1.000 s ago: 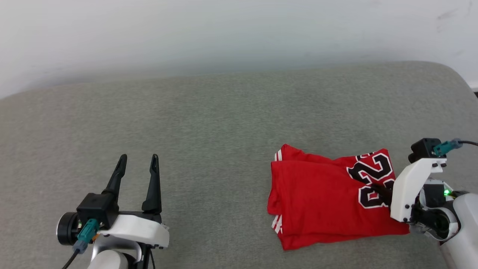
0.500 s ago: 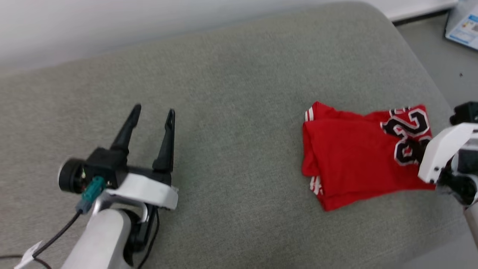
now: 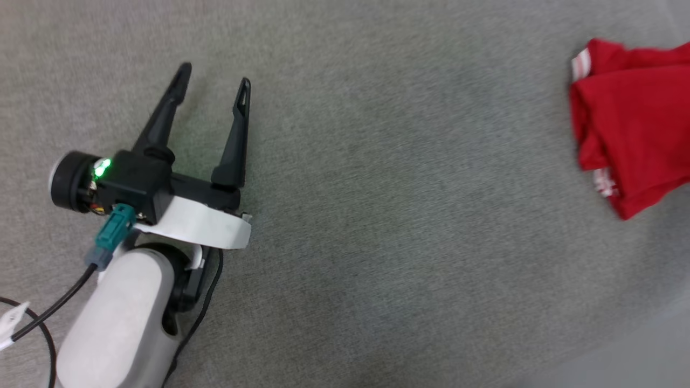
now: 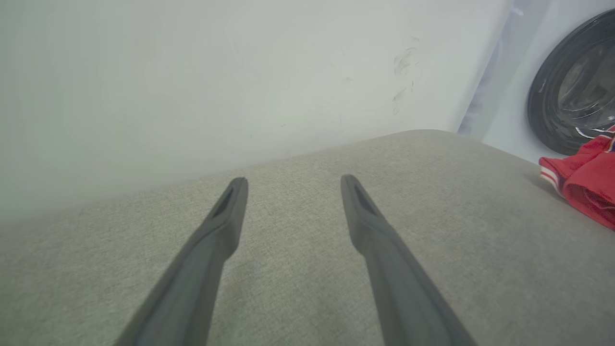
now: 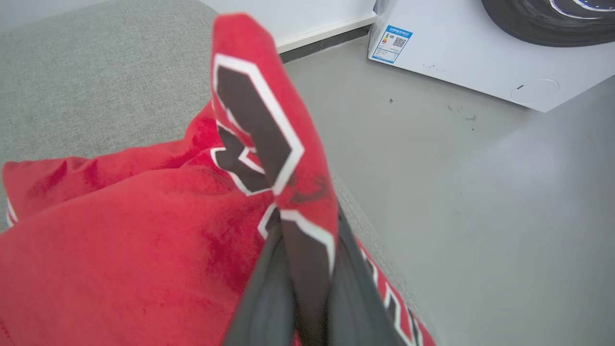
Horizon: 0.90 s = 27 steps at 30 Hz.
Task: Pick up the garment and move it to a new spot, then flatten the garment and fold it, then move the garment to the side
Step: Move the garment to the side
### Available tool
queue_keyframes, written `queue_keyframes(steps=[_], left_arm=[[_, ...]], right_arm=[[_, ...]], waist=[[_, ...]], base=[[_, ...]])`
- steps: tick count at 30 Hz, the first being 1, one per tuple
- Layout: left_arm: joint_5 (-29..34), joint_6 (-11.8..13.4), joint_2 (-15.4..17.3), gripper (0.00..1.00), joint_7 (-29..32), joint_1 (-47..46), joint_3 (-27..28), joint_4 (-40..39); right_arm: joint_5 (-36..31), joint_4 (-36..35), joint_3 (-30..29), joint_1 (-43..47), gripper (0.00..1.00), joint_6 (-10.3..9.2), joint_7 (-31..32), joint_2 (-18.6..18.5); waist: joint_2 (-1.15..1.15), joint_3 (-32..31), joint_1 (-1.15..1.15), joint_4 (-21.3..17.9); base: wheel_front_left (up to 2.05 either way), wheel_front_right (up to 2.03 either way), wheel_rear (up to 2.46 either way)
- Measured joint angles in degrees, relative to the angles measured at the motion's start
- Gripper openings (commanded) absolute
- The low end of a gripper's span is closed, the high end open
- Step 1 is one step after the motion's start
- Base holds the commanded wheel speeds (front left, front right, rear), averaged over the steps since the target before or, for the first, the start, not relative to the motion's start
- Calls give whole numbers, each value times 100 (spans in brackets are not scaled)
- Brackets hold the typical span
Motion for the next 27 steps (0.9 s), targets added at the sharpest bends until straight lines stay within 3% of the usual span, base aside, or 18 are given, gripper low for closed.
queue_keyframes(steps=[3,4,5,6,15,27], left_arm=[[44,-1,77,100,43,-112,11,-88],[69,0,94,100,65,-146,9,-107],[91,1,108,100,68,-180,4,-120],[93,7,112,100,71,-202,3,-130],[44,83,125,100,15,-96,22,-15],[-524,366,-208,100,-500,1185,240,610]], right_arm=[[-196,232,-158,-236,0,0,-328,-24],[-258,303,-196,-288,13,0,-450,-10],[-324,364,-233,-332,43,0,-604,22],[-381,437,-257,-371,100,0,-697,69],[-730,1055,-348,-472,100,1,-1355,314],[-1090,900,263,380,100,0,-1823,593]], waist=[[0,242,0,50],[0,311,0,65],[0,374,0,79],[0,425,0,92],[0,271,0,41],[0,-1082,-1,-55]], base=[[0,0,0],[0,0,0],[0,0,0],[0,0,0],[0,0,0],[0,0,0]])
